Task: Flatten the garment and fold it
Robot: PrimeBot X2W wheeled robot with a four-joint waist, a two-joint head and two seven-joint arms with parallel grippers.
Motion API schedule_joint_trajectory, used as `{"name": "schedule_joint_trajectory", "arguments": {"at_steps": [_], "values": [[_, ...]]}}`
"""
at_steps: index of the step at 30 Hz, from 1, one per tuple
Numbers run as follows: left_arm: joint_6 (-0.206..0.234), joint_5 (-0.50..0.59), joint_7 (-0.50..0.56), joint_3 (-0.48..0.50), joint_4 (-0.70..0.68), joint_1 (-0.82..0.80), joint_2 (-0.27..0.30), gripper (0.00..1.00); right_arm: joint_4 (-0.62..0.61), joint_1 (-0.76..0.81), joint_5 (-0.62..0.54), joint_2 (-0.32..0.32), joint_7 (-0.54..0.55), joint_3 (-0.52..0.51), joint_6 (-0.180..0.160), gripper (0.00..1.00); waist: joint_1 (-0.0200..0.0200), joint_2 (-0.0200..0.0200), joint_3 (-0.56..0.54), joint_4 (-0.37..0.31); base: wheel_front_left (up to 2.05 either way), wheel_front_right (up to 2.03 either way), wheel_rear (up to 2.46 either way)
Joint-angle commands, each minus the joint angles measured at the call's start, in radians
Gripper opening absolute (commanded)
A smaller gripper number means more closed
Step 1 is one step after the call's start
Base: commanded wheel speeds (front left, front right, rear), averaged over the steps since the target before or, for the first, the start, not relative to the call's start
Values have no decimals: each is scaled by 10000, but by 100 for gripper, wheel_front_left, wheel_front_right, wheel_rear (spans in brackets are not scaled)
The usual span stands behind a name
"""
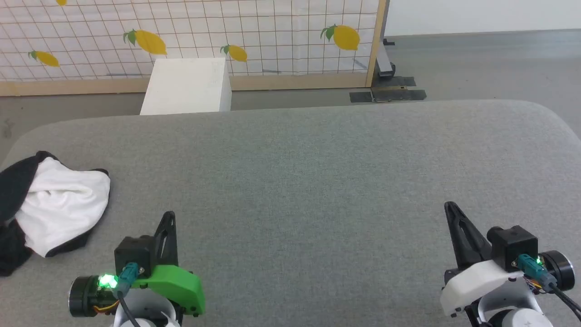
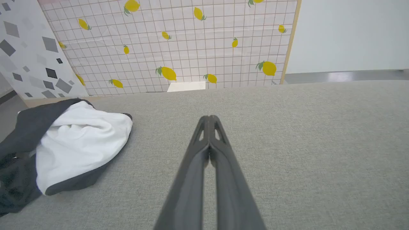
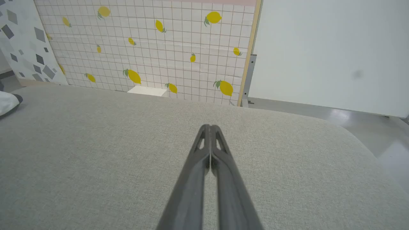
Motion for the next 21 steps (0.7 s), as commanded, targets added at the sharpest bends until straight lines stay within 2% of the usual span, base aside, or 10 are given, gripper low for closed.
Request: {"name": "schedule_joint_trajectory", "arguments": {"at_steps": [1,21], "values": [[-81,103,14,35,34,-152,-55,0,18,-184,-11,24,30,18,-17,0,0,0,0,0,0,0,0],[-81,103,14,35,34,-152,-55,0,18,-184,-11,24,30,18,-17,0,0,0,0,0,0,0,0]]}}
